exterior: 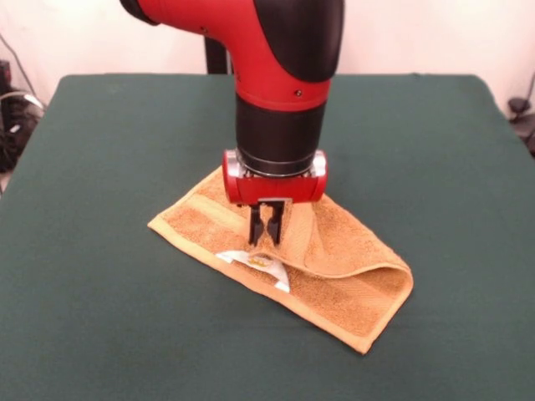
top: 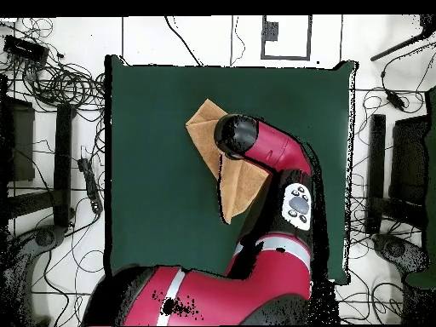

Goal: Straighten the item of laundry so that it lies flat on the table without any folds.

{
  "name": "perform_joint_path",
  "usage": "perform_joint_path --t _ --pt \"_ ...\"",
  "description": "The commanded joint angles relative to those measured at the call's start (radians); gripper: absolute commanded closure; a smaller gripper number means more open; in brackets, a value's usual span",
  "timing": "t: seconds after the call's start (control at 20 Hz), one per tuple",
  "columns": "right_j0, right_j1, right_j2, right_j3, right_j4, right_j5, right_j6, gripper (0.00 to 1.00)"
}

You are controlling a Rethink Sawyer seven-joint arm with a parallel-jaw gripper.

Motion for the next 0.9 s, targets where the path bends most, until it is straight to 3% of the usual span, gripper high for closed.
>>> perform_joint_path --t 0.05,0.9 --pt "0.025 0.016 0.069 0.08 -0.025 0.004 0.208 1.0" --pt "-0.011 0.0 0.181 0.144 0.034 -0.031 0.224 1.0"
